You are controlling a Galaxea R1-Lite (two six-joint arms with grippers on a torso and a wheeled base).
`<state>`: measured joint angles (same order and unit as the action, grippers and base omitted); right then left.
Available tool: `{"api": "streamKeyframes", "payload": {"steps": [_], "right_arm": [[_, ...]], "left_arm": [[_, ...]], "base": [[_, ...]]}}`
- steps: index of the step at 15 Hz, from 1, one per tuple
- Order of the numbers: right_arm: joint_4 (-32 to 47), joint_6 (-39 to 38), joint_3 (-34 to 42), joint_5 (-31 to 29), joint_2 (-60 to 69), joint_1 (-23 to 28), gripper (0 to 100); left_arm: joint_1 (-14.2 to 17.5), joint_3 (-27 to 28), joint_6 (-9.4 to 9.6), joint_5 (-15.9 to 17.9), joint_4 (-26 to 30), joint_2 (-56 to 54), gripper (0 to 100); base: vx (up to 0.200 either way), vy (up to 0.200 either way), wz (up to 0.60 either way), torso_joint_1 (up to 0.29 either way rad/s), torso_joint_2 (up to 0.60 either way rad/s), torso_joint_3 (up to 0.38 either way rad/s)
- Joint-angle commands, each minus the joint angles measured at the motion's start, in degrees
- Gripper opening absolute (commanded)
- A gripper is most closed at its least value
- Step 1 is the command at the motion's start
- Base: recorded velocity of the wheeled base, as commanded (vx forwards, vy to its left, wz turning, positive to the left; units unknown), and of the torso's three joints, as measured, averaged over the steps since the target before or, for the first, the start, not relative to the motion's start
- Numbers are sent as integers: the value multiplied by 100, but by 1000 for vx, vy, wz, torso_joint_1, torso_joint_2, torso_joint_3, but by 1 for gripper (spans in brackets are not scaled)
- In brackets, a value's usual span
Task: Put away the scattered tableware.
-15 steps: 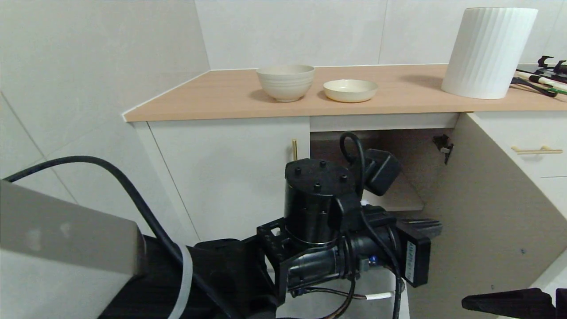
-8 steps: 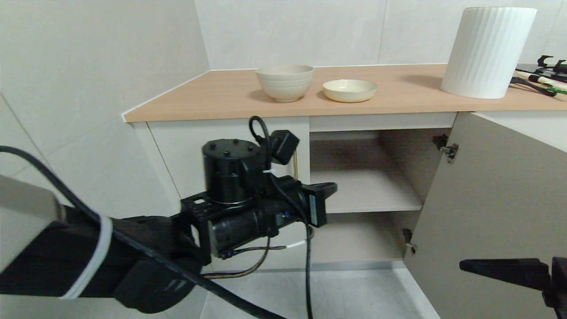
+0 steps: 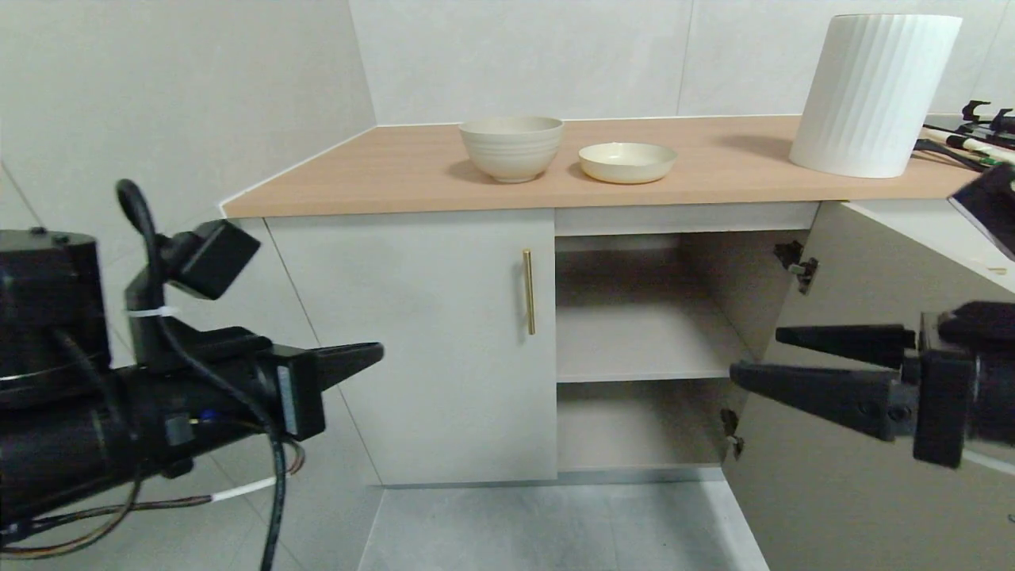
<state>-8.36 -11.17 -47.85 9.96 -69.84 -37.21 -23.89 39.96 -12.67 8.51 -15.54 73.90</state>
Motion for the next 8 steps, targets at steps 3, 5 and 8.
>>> {"api": "streamKeyframes", "payload": {"steps": [3, 5, 8], "right_arm": [[485, -17, -691, -64, -592, 91, 100], [696, -26, -744, -205, -539, 99, 100], [845, -175, -814, -644, -531, 99, 100]], "left_arm": [[377, 56, 1, 10, 280, -816, 100], [368, 117, -17, 54, 227, -754, 100], [377, 135, 10, 160, 218, -763, 100]], "base": [[0, 0, 0, 0, 0, 0], [0, 0, 0, 0, 0, 0], [0, 0, 0, 0, 0, 0]]}}
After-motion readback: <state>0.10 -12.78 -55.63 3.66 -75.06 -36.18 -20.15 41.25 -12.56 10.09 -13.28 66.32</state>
